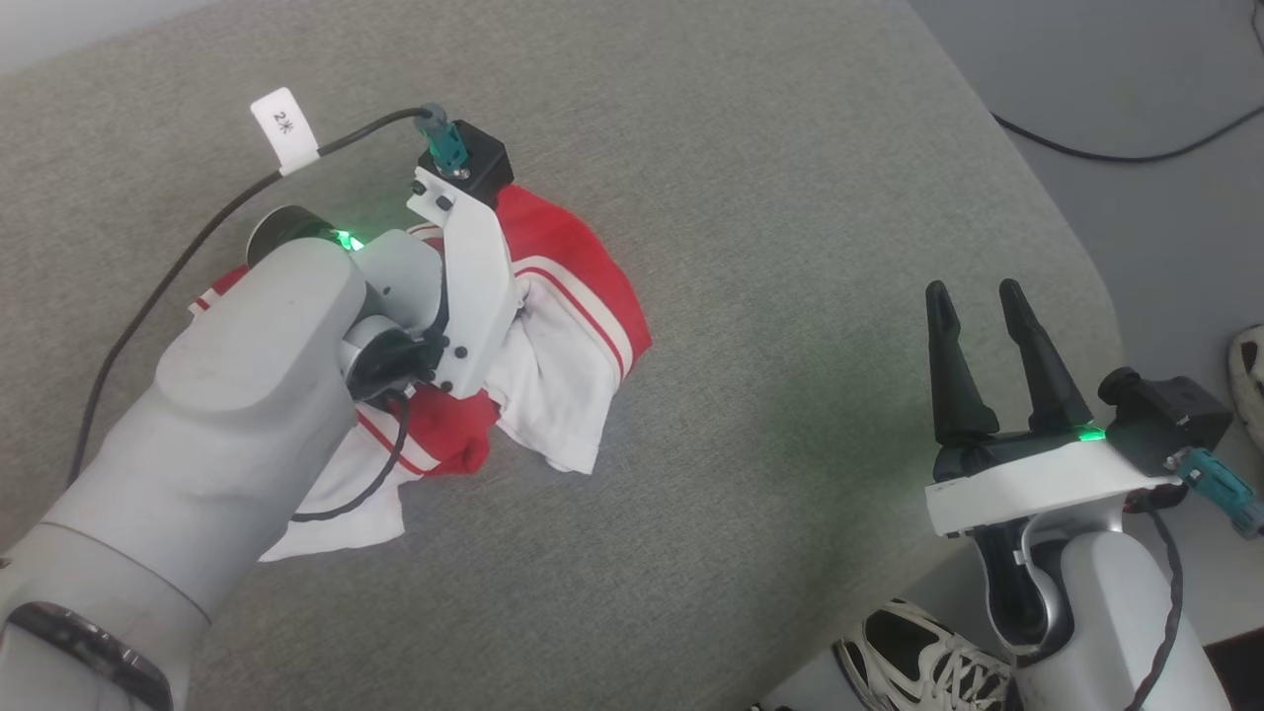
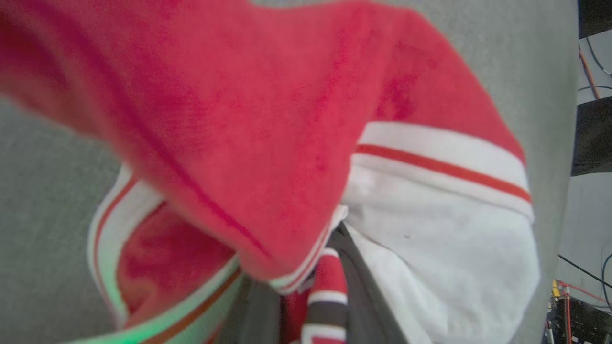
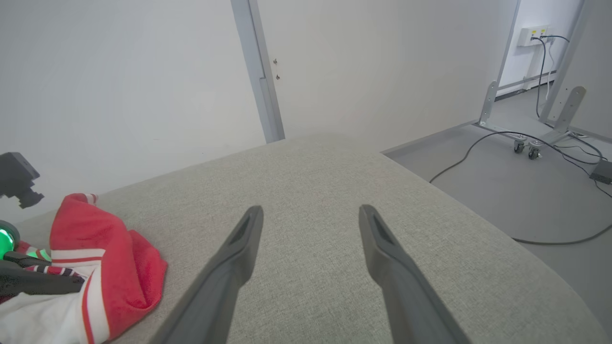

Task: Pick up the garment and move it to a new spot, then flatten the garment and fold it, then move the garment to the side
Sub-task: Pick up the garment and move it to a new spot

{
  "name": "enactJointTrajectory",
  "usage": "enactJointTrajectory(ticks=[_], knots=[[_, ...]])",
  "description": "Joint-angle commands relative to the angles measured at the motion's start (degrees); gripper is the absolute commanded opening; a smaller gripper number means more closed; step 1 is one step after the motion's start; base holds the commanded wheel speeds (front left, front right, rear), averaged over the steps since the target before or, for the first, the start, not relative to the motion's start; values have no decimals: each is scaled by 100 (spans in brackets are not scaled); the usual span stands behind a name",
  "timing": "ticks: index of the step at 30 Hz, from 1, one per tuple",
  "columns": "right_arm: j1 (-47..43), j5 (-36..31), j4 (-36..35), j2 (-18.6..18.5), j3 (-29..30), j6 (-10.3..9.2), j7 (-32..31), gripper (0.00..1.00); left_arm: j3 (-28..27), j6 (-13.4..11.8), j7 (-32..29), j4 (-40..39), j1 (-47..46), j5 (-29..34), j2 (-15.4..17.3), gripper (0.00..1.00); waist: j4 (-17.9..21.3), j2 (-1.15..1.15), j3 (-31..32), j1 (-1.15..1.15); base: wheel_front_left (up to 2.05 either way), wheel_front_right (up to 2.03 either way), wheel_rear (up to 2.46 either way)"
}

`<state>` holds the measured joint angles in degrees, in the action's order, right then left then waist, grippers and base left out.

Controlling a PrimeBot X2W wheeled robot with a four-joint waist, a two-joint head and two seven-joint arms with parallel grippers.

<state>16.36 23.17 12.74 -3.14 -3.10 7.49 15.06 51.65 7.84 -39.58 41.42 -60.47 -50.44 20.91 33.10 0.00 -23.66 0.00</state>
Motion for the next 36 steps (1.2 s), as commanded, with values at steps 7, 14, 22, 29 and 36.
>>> enactJointTrajectory(ticks=[7, 14, 22, 29, 36], knots=[[62, -406, -66, 26, 78, 0, 15, 100, 543, -69, 915, -95, -22, -453, 313, 100, -751, 0, 414, 0, 0, 0, 0], [62, -985, -6, 19, 158, 0, 15, 100, 722, -43, 1898, -653, 21, -971, 296, 100, -1676, 0, 832, 0, 0, 0, 0], [-112, -1375, 133, -113, 289, -1, 15, 100, 680, -43, 3079, -687, 637, -1380, 479, 100, -2388, 0, 1180, 0, 0, 0, 0], [-410, -1509, 255, -499, 376, -1, 15, 100, 466, -43, 4391, -263, 1612, -1793, 545, 100, -3052, 0, 1419, 0, 0, 0, 0], [-746, -1560, 306, -866, 473, 0, 15, 100, 429, -43, 5301, 249, 2323, -1787, 565, 100, -3653, 0, 1605, 0, 0, 0, 0]])
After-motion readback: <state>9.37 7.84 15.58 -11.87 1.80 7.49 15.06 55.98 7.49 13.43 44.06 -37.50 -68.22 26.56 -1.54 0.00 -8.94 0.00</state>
